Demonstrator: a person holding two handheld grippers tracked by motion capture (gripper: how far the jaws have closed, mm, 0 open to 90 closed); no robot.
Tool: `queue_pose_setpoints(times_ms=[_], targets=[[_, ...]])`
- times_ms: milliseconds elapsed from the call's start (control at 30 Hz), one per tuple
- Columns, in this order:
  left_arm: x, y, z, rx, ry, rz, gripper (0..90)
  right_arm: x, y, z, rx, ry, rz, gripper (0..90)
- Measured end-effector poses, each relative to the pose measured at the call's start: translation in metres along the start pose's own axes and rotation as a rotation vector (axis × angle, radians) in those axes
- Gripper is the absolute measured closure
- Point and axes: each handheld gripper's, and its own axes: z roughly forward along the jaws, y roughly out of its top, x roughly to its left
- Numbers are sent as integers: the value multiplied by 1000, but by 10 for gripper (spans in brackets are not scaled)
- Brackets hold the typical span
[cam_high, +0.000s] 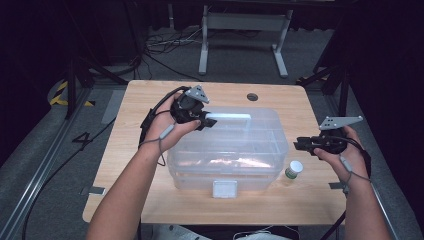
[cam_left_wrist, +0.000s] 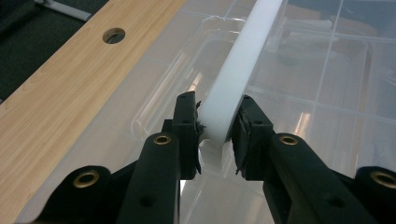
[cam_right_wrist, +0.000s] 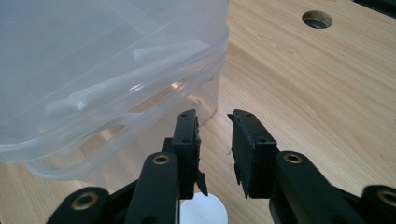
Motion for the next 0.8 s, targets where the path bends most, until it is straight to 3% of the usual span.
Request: queue_pose_setpoints(times_ms=[567, 800], targets=[[6, 10, -7, 3, 22, 2, 724, 11, -2, -4, -5, 59, -20, 762], [10, 16, -10, 20, 37, -1, 721, 16, -3, -5, -15, 104, -36, 865]])
